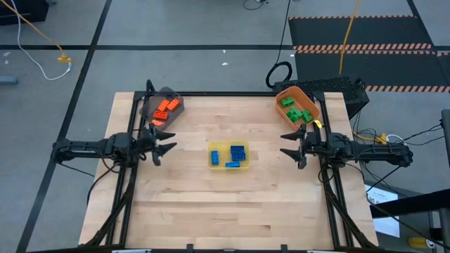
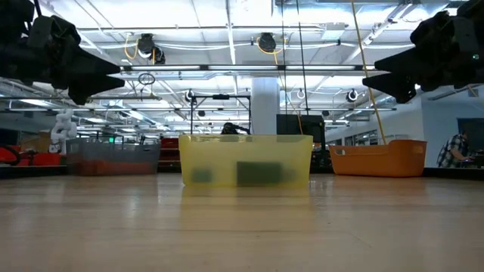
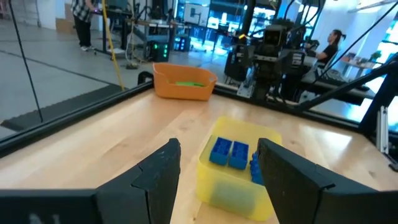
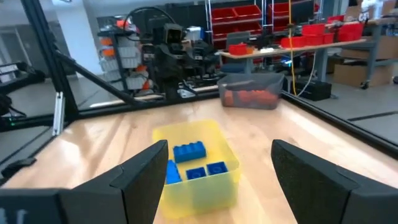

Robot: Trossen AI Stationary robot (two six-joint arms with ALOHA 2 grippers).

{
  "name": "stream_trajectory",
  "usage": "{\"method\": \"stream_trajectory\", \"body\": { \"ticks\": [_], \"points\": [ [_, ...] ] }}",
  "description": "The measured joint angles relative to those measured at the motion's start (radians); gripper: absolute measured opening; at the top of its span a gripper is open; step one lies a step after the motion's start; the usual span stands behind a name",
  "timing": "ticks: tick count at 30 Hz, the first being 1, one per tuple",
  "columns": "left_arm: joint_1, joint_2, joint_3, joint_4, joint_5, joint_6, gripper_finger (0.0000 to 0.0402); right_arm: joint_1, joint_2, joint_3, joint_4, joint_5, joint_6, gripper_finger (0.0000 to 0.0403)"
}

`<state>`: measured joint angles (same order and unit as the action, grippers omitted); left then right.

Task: Sort & place blocks by color
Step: Return to Home Position

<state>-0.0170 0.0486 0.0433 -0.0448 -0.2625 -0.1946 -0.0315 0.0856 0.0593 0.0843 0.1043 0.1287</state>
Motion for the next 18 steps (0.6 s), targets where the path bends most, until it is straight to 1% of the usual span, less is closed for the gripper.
{"method": "stream_trajectory", "body": {
  "ticks": [9,18],
  "points": [
    [-0.021,0.010,0.000,-0.002,0.008,0.019,0.0211,0.000,0.000,-0.014,0.008,-0.003,0.004,0.0279],
    [-0.050,0.010,0.000,-0.003,0.009,0.063,0.0211,0.000,0.000,-0.016,-0.034,-0.005,-0.010,0.0279]
  ]
}}
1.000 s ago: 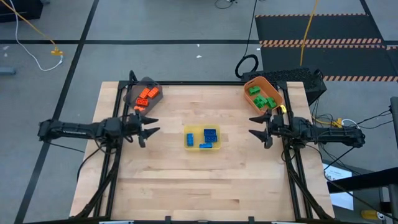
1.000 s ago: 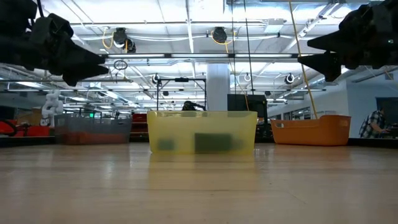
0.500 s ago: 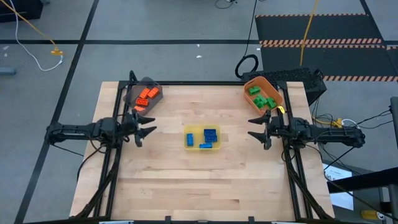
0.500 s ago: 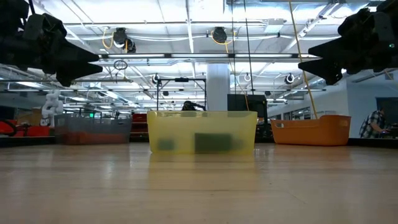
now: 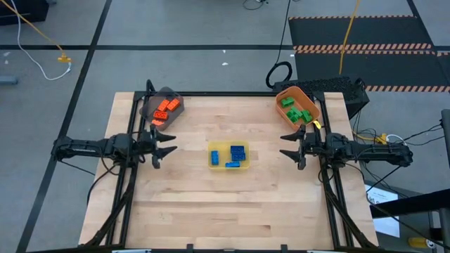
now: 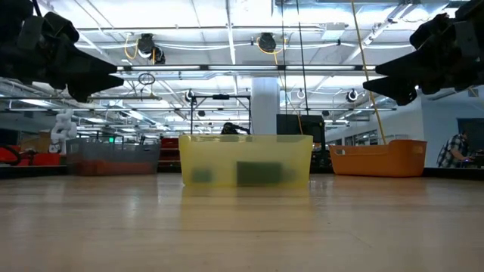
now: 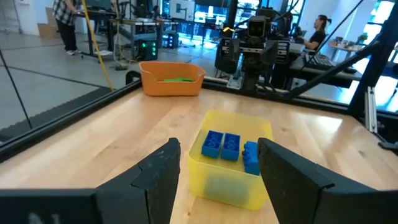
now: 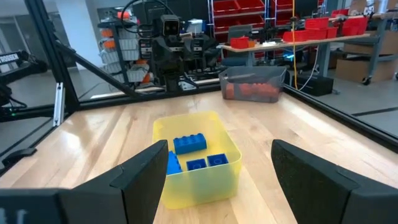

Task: Sort & place blocks by color
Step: Return to Home Position

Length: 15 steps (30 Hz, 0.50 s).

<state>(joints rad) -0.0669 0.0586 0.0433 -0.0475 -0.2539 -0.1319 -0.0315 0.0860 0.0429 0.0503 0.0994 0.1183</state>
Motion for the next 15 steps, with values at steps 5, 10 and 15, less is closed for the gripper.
{"method": "stream_trajectory", "body": {
  "ticks": [5,10,15],
  "points": [
    [0.000,0.000,0.000,0.000,-0.001,0.021,0.0211,0.000,0.000,-0.021,0.008,0.000,-0.010,0.0279],
    [0.000,0.001,0.000,-0.001,-0.009,0.021,0.0211,0.000,0.008,-0.028,0.005,0.000,-0.006,0.0266],
    [0.000,0.028,0.000,0.000,-0.015,-0.021,0.0211,0.000,0.007,-0.028,0.026,0.002,-0.016,0.0241]
  ]
}}
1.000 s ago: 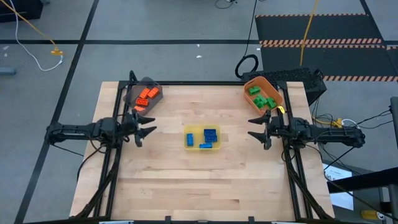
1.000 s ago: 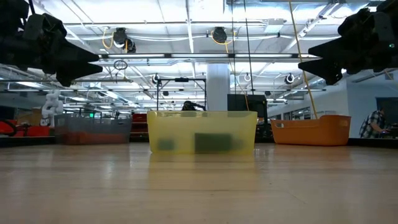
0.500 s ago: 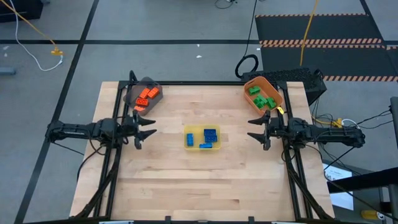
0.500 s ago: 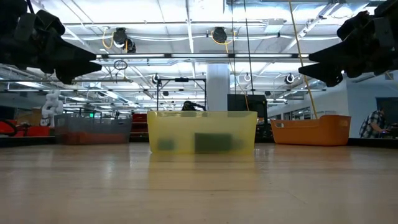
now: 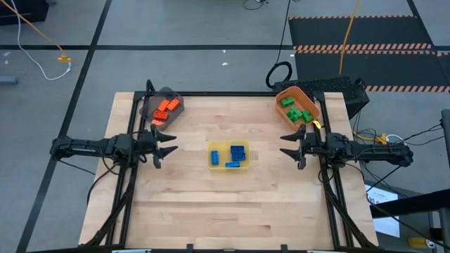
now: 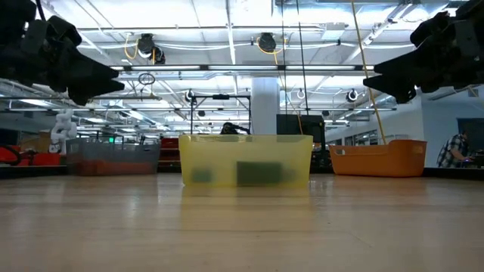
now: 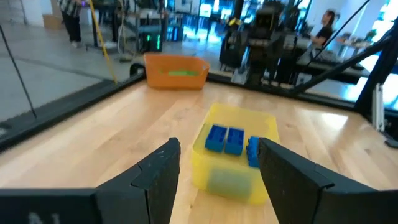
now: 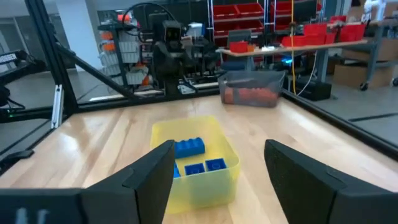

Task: Sort & place blocks by color
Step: Return to Home Position

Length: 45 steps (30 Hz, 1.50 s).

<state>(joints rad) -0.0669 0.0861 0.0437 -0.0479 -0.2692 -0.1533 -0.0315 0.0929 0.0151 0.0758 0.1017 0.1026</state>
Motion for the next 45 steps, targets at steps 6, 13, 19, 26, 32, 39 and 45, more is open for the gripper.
{"method": "stream_trajectory", "body": {
  "ticks": [6,13,19,26,32,39,45],
  "points": [
    [0.000,0.053,0.000,0.000,-0.009,-0.009,0.0211,0.000,0.000,0.000,0.009,0.002,-0.010,0.0216],
    [-0.001,0.055,-0.007,0.043,-0.012,0.058,0.0211,0.000,0.000,0.000,-0.004,0.002,-0.010,0.0191],
    [-0.006,0.050,-0.034,0.160,0.007,0.083,0.0211,0.000,0.000,0.000,-0.007,0.002,-0.008,0.0181],
    [-0.008,0.043,-0.034,0.180,0.006,0.126,0.0211,0.000,0.000,0.000,-0.021,0.002,-0.008,0.0180],
    [0.007,0.043,-0.034,0.127,-0.049,0.143,0.0206,0.000,0.000,0.000,-0.022,-0.003,-0.059,0.0174],
    [0.010,0.043,-0.034,0.117,-0.049,0.155,0.0074,0.000,0.000,0.000,-0.039,-0.035,-0.096,0.0090],
    [0.010,0.043,-0.033,0.105,-0.013,0.138,0.0015,0.000,-0.003,0.000,-0.047,-0.067,-0.108,0.0006]
  ]
}}
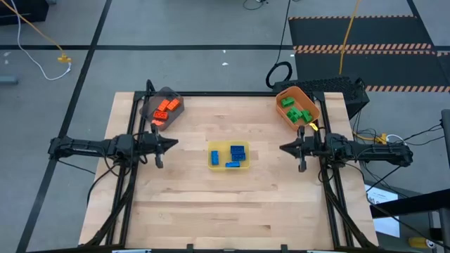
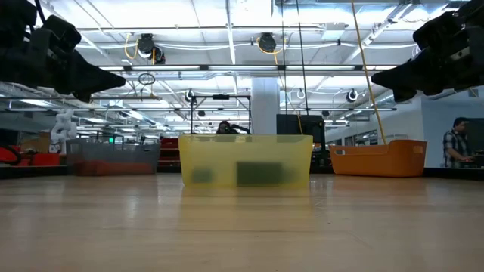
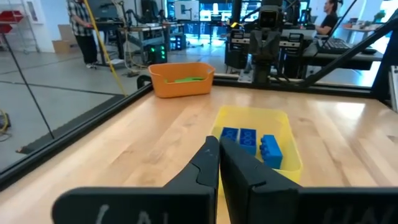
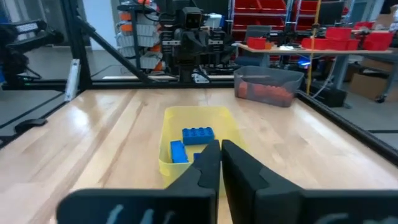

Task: Sort & place blocks by color
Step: Return to Home Position

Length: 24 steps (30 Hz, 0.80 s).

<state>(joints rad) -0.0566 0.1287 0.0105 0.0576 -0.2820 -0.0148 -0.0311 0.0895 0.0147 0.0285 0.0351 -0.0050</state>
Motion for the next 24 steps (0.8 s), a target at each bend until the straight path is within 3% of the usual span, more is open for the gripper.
{"method": "stream_trajectory", "body": {
  "ticks": [24],
  "points": [
    [-0.019,0.000,0.000,0.012,0.012,0.040,0.0006,0.000,-0.021,-0.001,0.005,-0.012,0.023,0.0002]
  ]
}}
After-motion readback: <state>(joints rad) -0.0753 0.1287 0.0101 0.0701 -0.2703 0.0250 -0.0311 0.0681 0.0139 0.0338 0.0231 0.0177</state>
